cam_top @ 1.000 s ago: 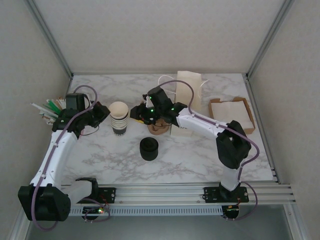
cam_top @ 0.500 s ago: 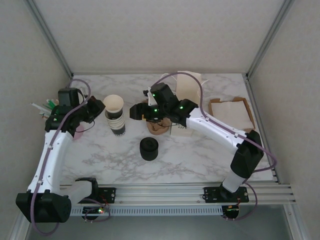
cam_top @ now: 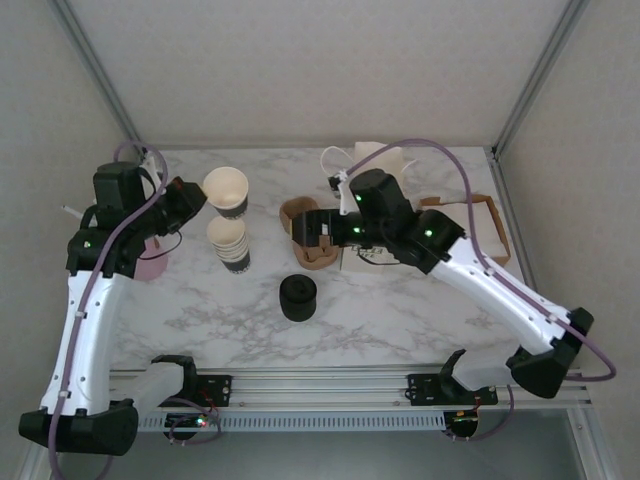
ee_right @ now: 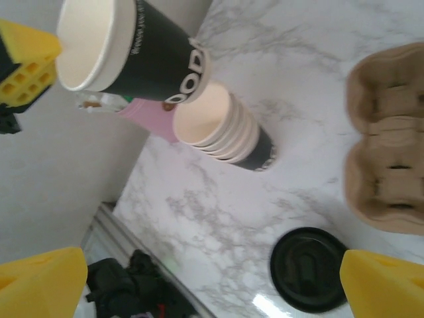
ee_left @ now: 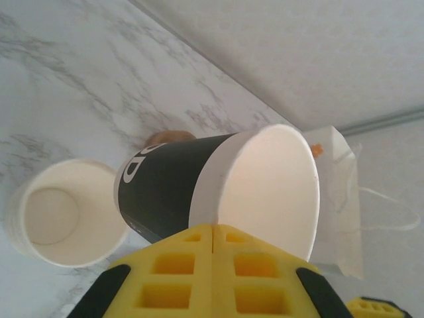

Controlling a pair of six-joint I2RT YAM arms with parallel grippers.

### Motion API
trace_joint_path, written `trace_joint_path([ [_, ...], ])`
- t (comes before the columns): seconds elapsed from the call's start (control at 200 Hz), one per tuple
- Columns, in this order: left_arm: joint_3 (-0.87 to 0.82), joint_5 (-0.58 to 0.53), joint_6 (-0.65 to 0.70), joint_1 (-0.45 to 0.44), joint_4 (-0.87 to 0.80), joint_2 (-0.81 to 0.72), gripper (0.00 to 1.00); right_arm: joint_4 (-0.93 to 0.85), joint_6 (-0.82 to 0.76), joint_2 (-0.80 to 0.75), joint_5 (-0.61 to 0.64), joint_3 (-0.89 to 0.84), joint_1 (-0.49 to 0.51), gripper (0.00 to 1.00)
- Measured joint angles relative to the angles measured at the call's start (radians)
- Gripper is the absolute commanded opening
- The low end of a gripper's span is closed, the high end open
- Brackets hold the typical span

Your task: Pack the takeout coffee

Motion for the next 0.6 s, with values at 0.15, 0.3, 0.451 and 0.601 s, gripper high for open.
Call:
trace_joint_path([
  [0.15,0.002,-0.021,-0.021,-0.130,0.001,0.000,0.00,-0.089,-0.010,-0.089,0.131,-0.044,0.000,0.99],
  [0.3,-0.008,-0.071,-0.064,-0.292,0.021,0.000,0.00,-0.187,-0.007,-0.172,0.238,-0.097,0.000,0.99],
  [0.451,-0.051,-0.143,-0.119,-0.467,0.060,0.006,0.00,-0.265,0.007,-0.276,0.297,-0.164,-0.010,0.99],
  [0.601,-0.107,-0.211,-0.181,-0.645,0.117,0.040,0.00,-0.321,0.025,-0.373,0.331,-0.218,-0.021,0.99],
])
